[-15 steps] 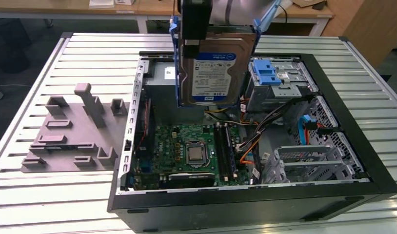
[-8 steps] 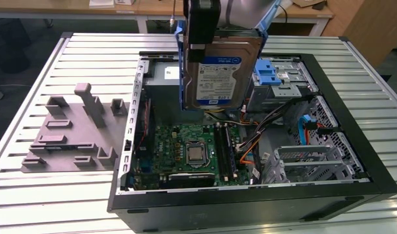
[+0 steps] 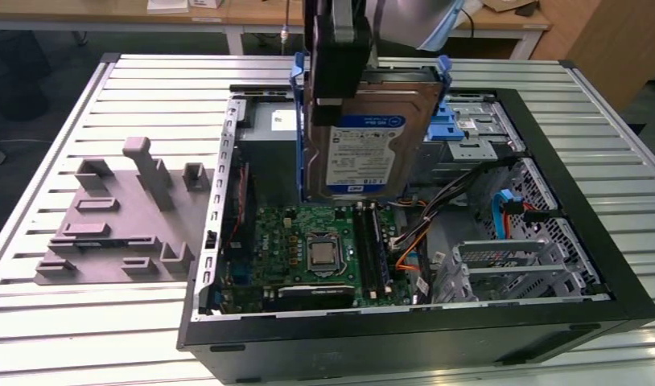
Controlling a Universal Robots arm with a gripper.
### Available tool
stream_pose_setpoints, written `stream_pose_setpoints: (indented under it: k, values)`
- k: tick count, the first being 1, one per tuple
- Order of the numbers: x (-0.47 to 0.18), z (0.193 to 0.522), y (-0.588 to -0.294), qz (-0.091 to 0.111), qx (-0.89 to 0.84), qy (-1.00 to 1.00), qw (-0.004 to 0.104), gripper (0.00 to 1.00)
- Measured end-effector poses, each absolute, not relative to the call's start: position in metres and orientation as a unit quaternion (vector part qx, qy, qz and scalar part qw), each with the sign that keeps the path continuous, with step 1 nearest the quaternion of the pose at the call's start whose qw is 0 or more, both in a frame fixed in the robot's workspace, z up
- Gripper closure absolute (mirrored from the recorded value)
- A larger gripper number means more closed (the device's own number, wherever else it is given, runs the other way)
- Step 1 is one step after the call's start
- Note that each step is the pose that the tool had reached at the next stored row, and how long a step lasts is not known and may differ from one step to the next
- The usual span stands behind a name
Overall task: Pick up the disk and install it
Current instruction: 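Insert the disk into the insertion slot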
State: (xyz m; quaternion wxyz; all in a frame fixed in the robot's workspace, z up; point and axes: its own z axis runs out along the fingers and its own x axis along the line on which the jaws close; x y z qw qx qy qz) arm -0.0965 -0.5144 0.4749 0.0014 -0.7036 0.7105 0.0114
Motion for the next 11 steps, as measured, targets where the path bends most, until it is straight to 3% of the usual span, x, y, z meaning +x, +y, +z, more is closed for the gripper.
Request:
stream_pose_setpoints:
  k: [11]
  values:
    - [-0.078, 0.474, -0.518, 0.011, -0.704, 0.71, 0.001, 0.64]
